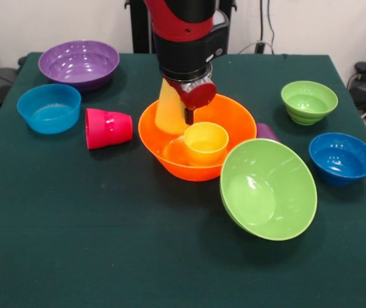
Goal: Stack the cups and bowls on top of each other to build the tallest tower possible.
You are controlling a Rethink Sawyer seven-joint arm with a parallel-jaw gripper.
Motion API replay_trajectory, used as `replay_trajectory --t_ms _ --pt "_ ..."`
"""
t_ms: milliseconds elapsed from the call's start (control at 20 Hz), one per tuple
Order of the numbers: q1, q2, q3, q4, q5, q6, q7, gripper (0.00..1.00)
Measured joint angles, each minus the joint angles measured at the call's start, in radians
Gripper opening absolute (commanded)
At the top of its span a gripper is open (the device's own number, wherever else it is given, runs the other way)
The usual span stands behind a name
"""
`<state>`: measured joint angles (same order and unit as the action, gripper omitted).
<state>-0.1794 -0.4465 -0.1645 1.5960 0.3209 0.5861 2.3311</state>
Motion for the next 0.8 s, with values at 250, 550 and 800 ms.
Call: replay_trajectory --t_ms 250,550,800 --pt "0.000 -0.001 0.001 0.010 0.001 0.000 0.000 0.00" --pt "-0.007 -0.001 0.012 0.012 0.007 0.000 0.000 0.00" --pt "-0.054 0.000 0.054 0.013 0.010 0.000 0.000 0.00"
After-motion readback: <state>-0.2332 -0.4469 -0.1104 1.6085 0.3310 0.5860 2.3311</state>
